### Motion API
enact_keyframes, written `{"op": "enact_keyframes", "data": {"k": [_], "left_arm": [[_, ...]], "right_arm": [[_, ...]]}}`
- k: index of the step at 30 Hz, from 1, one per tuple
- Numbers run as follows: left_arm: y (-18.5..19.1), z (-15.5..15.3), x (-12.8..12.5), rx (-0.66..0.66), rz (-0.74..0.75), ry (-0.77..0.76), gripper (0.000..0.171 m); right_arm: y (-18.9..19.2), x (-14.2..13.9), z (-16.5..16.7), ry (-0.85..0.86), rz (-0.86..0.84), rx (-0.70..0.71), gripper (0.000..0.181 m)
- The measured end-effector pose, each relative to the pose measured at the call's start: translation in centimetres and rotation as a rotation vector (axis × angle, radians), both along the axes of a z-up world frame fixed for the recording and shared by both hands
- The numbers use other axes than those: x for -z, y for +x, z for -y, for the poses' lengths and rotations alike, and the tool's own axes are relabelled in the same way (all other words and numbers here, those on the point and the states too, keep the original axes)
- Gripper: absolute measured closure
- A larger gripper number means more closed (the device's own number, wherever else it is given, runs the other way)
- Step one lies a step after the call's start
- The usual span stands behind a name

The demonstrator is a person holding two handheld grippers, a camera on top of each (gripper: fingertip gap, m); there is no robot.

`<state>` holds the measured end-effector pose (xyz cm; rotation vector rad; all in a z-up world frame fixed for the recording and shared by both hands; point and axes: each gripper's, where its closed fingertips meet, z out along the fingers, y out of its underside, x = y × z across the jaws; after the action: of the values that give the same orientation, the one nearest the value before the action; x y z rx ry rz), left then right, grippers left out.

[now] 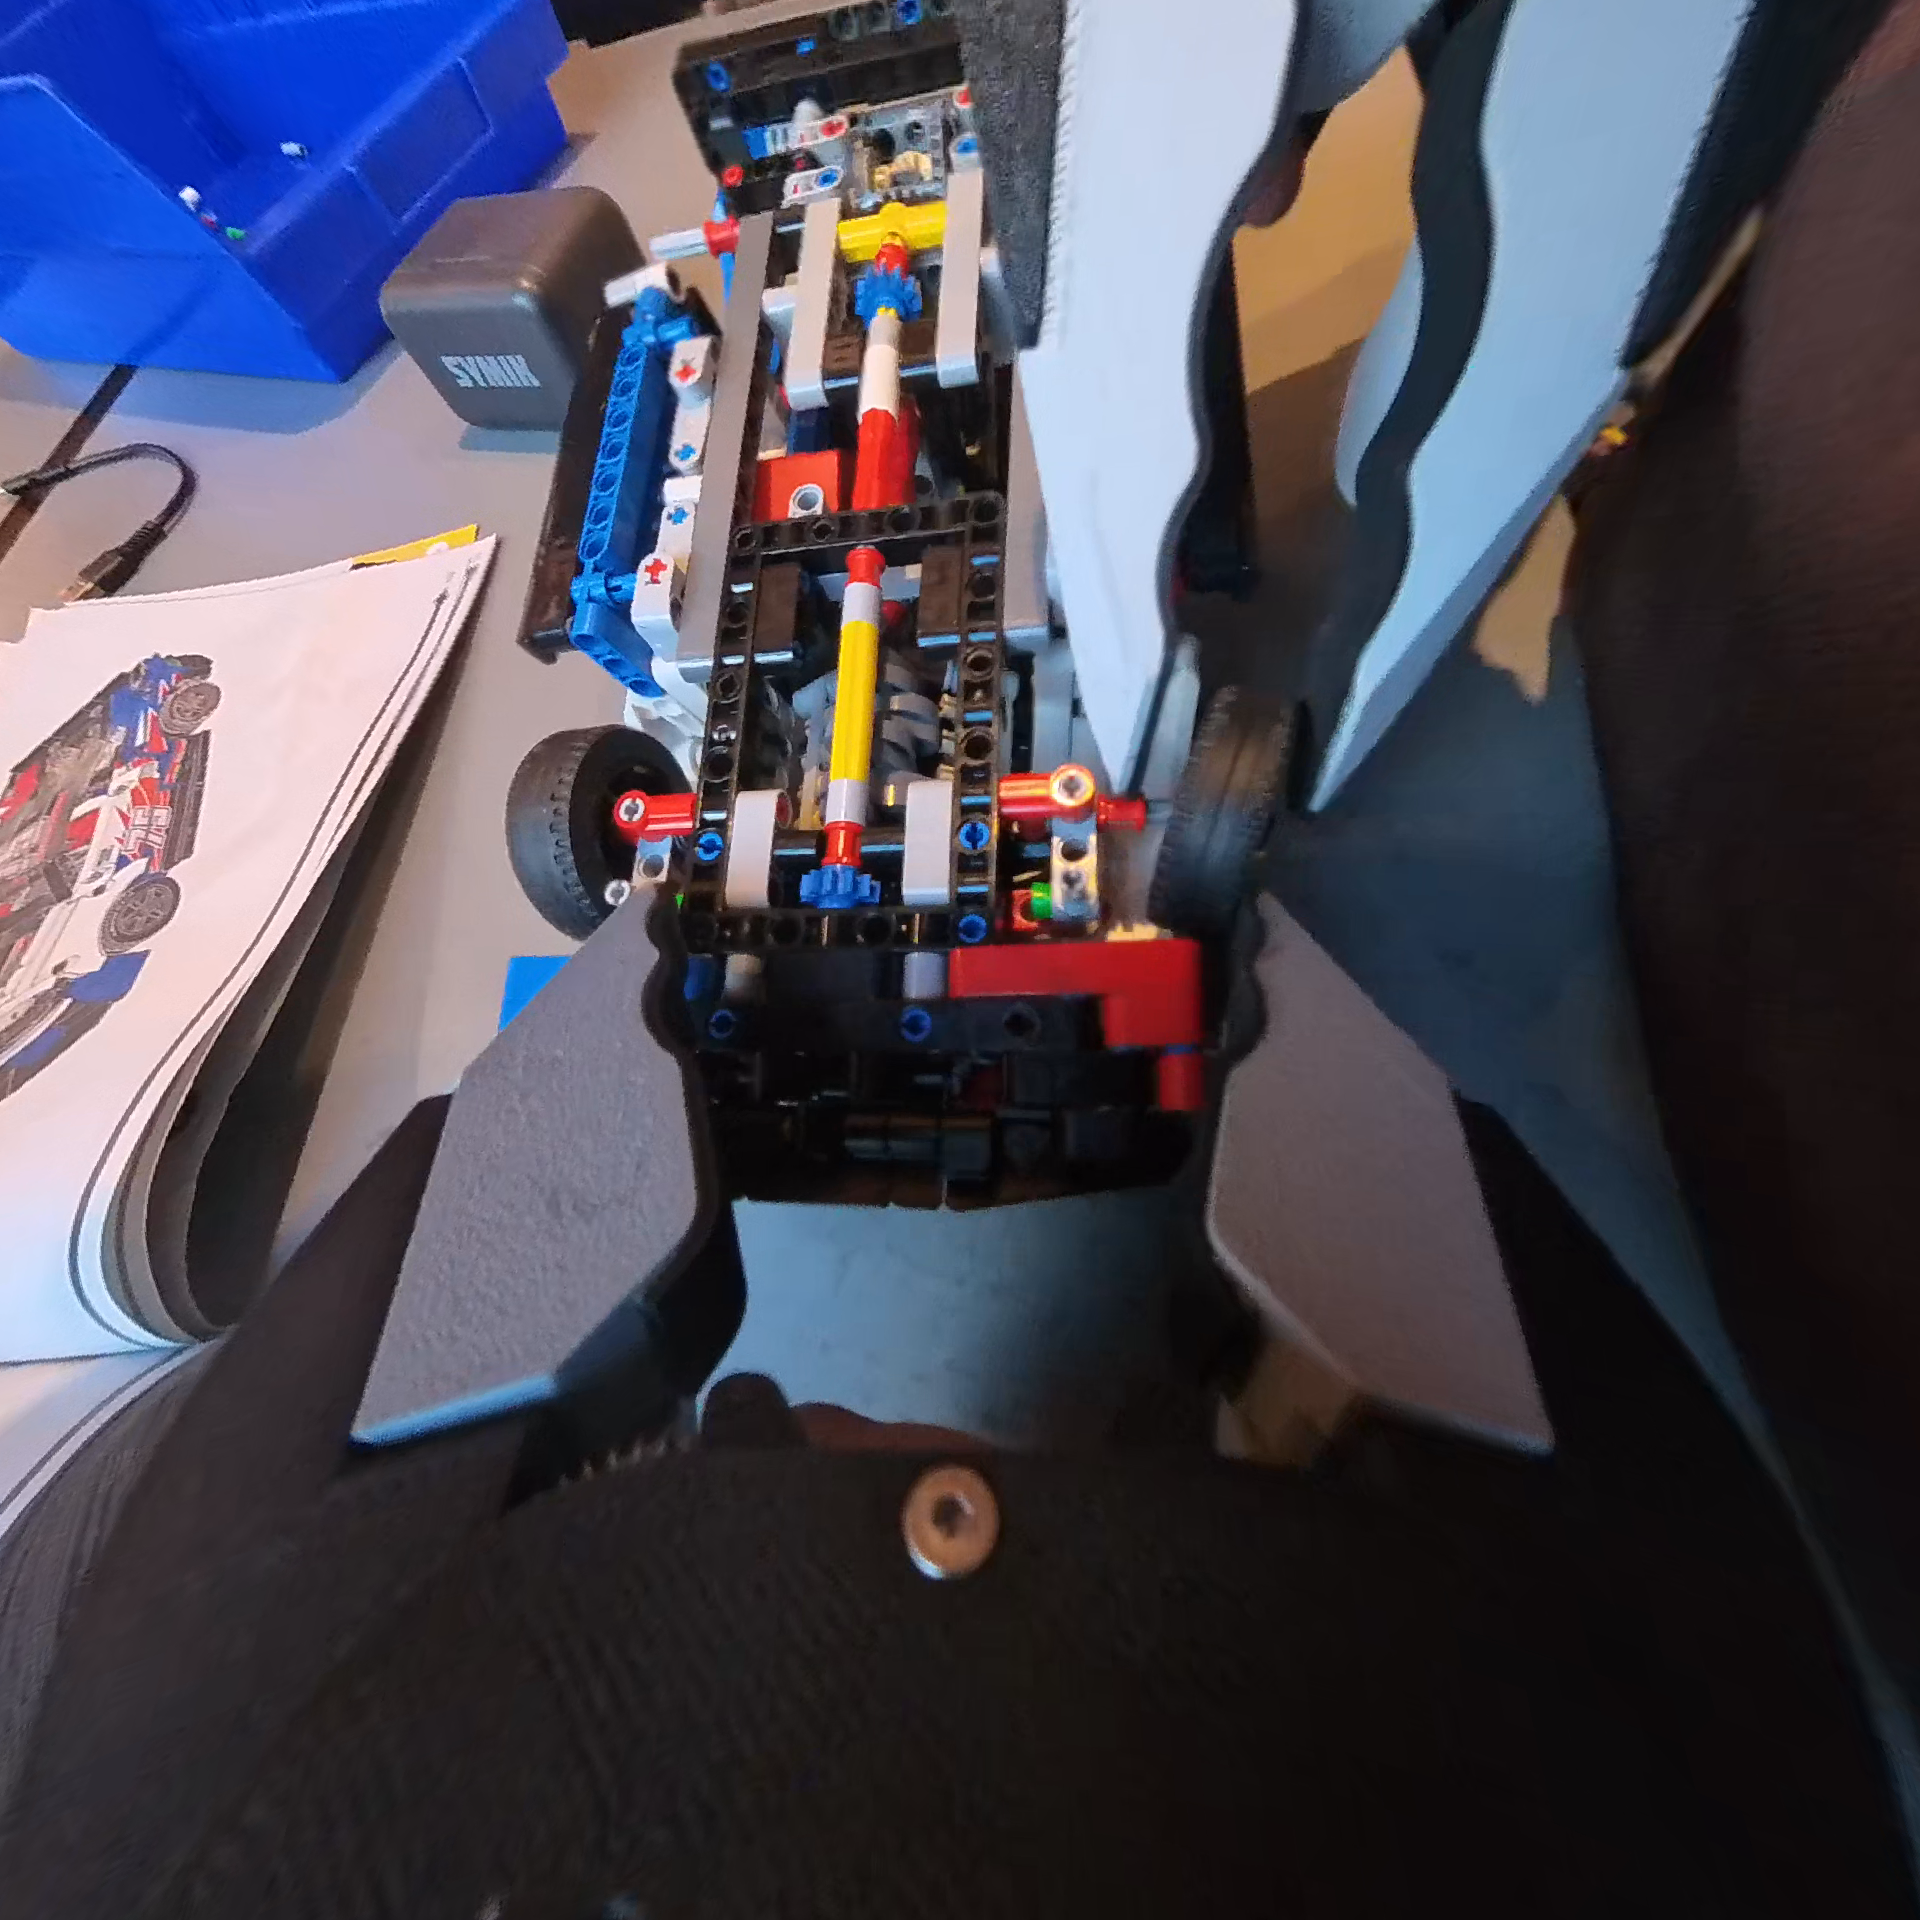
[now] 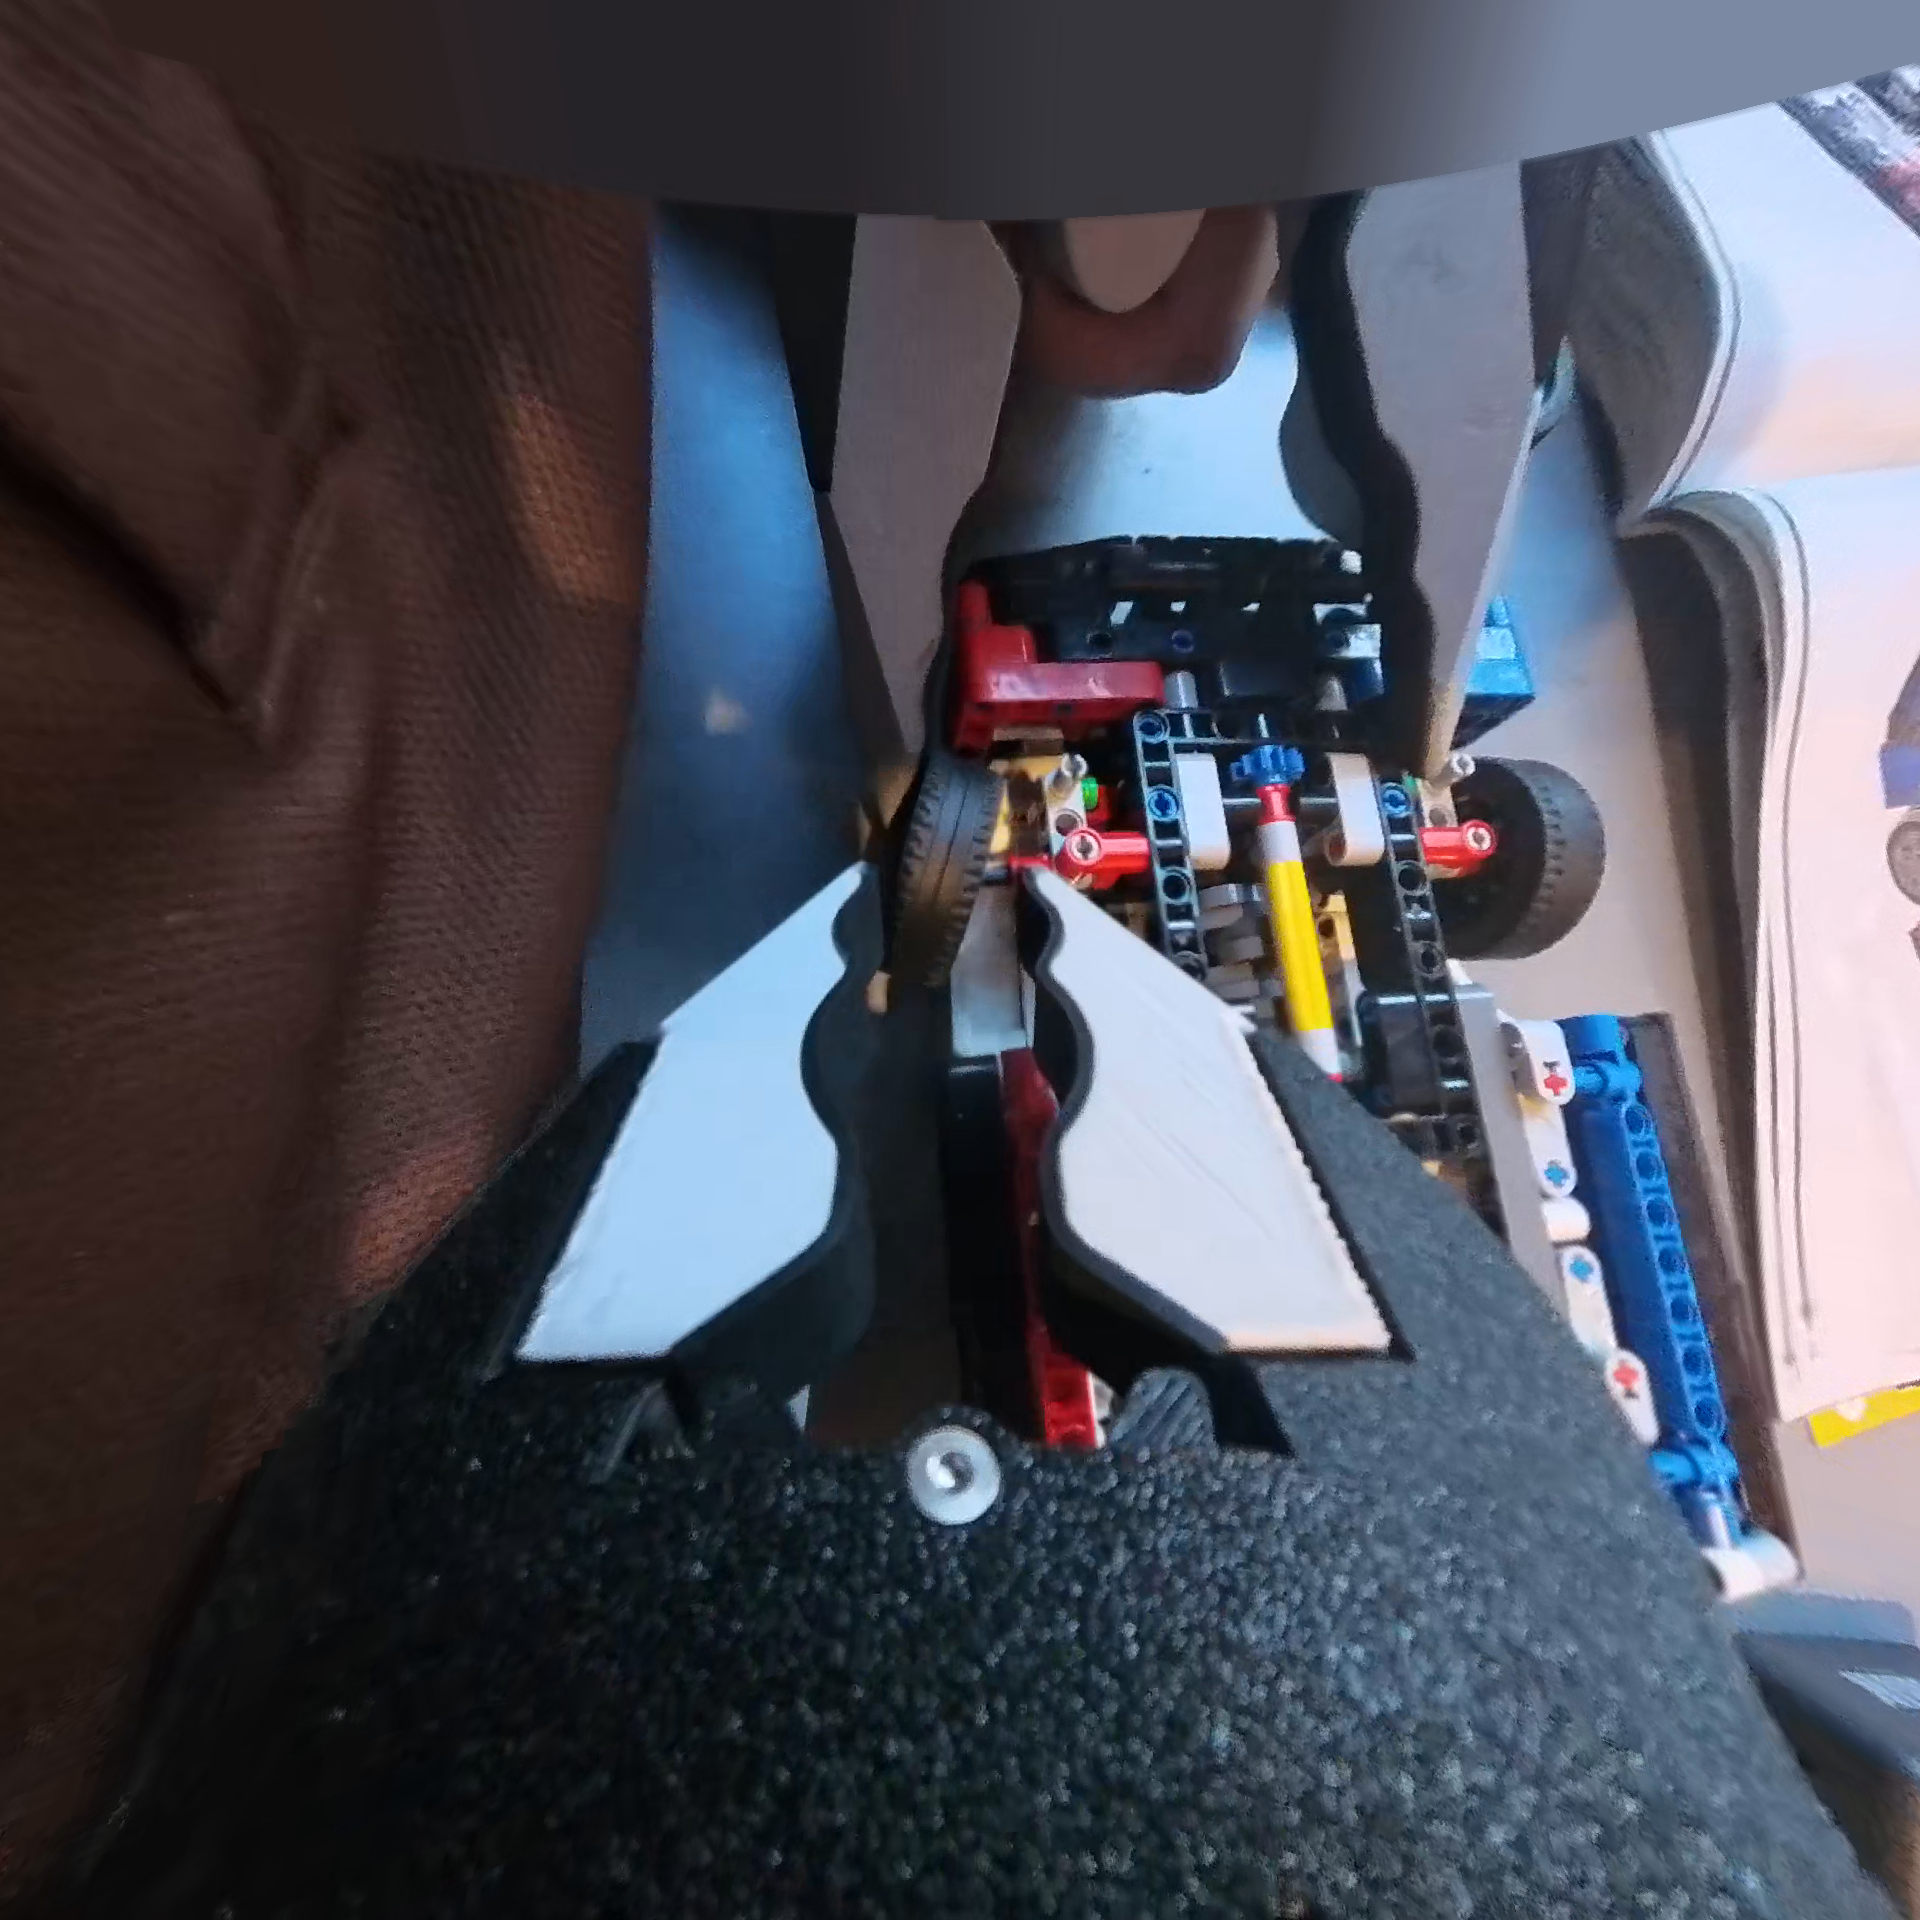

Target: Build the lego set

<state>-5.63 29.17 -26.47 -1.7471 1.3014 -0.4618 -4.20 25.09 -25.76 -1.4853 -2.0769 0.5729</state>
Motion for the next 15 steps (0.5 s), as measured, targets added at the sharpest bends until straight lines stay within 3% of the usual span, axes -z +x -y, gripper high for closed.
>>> {"op": "enact_keyframes", "data": {"k": [6,12,15], "left_arm": [[0.03,-0.01,0.26,-0.004,-0.028,0.027,0.066],[0.2,-0.09,0.14,-0.004,-0.015,0.022,0.066],[0.16,-0.2,0.28,-0.014,-0.028,0.029,0.066]], "right_arm": [[0.05,-0.06,-0.35,0.004,-0.004,0.009,0.161],[0.07,-0.63,-0.54,-0.144,-0.038,0.045,0.165],[0.07,-0.45,-0.58,-0.107,-0.033,0.027,0.166]]}}
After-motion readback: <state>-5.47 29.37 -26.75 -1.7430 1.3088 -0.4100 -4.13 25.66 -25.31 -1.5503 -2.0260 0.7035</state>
